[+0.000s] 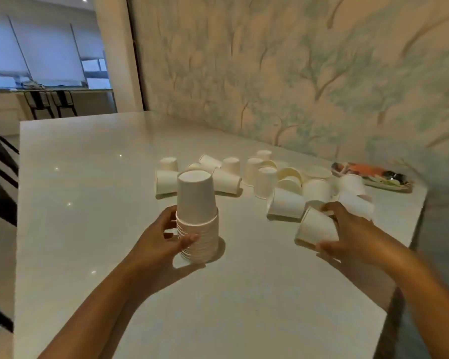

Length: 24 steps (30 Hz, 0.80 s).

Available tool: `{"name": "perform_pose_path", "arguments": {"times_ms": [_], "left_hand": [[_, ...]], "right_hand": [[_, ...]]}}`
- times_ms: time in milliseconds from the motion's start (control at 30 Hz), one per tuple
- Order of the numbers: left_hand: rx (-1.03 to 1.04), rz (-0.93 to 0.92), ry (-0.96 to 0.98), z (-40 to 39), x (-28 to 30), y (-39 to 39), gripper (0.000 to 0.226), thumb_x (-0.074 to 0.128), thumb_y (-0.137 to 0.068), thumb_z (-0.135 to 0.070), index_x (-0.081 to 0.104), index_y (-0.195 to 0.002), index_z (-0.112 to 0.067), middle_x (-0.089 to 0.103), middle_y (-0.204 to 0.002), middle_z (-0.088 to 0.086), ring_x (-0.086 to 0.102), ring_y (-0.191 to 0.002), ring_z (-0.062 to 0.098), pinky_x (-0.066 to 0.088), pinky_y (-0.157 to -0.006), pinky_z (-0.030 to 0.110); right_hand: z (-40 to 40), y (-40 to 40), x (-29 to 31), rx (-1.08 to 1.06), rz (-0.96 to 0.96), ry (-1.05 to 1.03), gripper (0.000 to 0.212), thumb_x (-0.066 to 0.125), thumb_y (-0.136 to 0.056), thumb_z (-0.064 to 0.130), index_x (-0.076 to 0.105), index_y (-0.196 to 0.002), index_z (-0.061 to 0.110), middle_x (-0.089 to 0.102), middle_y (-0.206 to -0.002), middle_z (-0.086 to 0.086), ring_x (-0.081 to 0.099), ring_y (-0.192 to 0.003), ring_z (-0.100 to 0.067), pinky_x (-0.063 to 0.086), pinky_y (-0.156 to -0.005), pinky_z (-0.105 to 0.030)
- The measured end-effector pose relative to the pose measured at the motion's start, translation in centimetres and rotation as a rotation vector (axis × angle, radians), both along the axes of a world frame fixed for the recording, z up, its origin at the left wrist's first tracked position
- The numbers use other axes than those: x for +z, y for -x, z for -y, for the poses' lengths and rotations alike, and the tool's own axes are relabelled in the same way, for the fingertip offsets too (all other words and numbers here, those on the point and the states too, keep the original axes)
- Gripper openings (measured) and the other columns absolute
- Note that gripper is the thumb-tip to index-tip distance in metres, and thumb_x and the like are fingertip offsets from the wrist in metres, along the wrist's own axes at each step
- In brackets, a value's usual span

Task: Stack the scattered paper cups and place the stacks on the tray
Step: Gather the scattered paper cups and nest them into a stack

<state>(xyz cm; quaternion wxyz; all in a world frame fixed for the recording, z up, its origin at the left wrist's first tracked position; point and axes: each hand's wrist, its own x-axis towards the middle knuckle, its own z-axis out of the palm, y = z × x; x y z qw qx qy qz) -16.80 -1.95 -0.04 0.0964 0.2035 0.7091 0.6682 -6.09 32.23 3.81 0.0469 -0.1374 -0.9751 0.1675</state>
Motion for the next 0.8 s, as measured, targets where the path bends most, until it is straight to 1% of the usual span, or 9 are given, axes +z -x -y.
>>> {"name": "perform_pose_path", "arguments": {"times_ms": [67,133,267,333,400,467,567,667,800], "left_hand": [[0.020,-0.047,0.055,-0.1,-0.1,0.0,0.060,0.075,-0.048,-0.061,0.047,-0.101,-0.063,0.057,-0.098,-0.033,0.055,-0.098,0.007,0.050,-0.057,0.015],[0.016,-0.034,0.046,-0.1,0.0,-0.1,0.055,0.074,-0.050,-0.058,0.046,-0.097,-0.066,0.056,-0.100,-0.033,0.055,-0.098,0.007,0.050,-0.054,0.011],[0.065,-0.099,0.139,-0.3,0.1,-0.1,0.048,0.067,-0.057,-0.059,0.040,-0.096,-0.069,0.050,-0.108,-0.032,0.053,-0.100,0.006,0.047,-0.072,0.023],[0.065,-0.101,0.147,-0.4,0.1,-0.2,0.047,0.067,-0.058,-0.059,0.040,-0.096,-0.068,0.050,-0.109,-0.030,0.053,-0.101,0.008,0.046,-0.073,0.025],[0.055,-0.109,0.157,-0.4,0.2,-0.2,0.048,0.067,-0.058,-0.059,0.039,-0.098,-0.067,0.050,-0.111,-0.025,0.053,-0.102,0.011,0.046,-0.078,0.029],[0.039,-0.106,0.164,-0.4,0.2,-0.3,0.049,0.067,-0.059,-0.060,0.038,-0.098,-0.067,0.050,-0.113,-0.022,0.053,-0.103,0.011,0.047,-0.082,0.032],[0.003,-0.105,0.183,-0.5,0.4,-0.2,0.052,0.066,-0.060,-0.060,0.036,-0.103,-0.064,0.050,-0.115,-0.023,0.054,-0.103,0.009,0.048,-0.075,0.024],[-0.024,-0.131,0.210,-0.6,0.6,-0.1,0.062,0.065,-0.055,-0.068,0.036,-0.108,-0.058,0.049,-0.118,-0.024,0.054,-0.105,0.008,0.046,-0.075,0.018],[-0.046,-0.146,0.201,-0.6,0.8,-0.2,0.070,0.063,-0.046,-0.078,0.036,-0.107,-0.059,0.049,-0.117,-0.027,0.054,-0.104,0.005,0.047,-0.072,0.016]], "right_hand": [[0.8,-0.4,0.8,-0.023,0.014,0.039,0.070,0.075,-0.071,0.037,0.029,-0.124,0.031,0.046,-0.103,0.007,0.047,-0.085,-0.012,0.040,-0.069,-0.025],[1.7,-0.4,2.0,0.022,-0.108,0.168,0.059,0.075,-0.070,0.039,0.035,-0.114,0.034,0.048,-0.104,0.008,0.052,-0.085,-0.011,0.043,-0.066,-0.025],[5.4,-0.3,4.9,0.224,-0.399,0.352,0.035,0.069,-0.066,0.051,0.047,-0.093,0.049,0.051,-0.101,0.023,0.056,-0.091,-0.006,0.052,-0.072,-0.028],[7.6,-0.1,6.3,0.298,-0.462,0.424,0.034,0.059,-0.062,0.063,0.050,-0.093,0.053,0.052,-0.107,0.019,0.054,-0.094,-0.003,0.049,-0.070,-0.021],[9.3,0.3,7.7,0.352,-0.541,0.449,0.040,0.053,-0.062,0.066,0.049,-0.100,0.055,0.053,-0.110,0.015,0.054,-0.097,-0.003,0.046,-0.070,-0.015],[10.9,0.9,9.0,0.395,-0.605,0.446,0.050,0.054,-0.065,0.066,0.045,-0.112,0.051,0.053,-0.105,0.018,0.055,-0.095,0.000,0.046,-0.069,-0.010],[13.0,2.3,10.5,0.423,-0.665,0.361,0.058,0.063,-0.071,0.058,0.039,-0.118,0.035,0.052,-0.106,0.011,0.056,-0.092,-0.007,0.045,-0.071,-0.014],[15.0,4.0,10.9,0.479,-0.654,0.251,0.049,0.067,-0.074,0.049,0.046,-0.111,0.025,0.052,-0.111,0.006,0.051,-0.098,-0.013,0.042,-0.076,-0.022],[16.9,5.8,9.0,0.531,-0.517,0.106,0.039,0.064,-0.080,0.044,0.057,-0.110,0.019,0.051,-0.123,-0.001,0.048,-0.105,-0.015,0.042,-0.087,-0.028]]}}
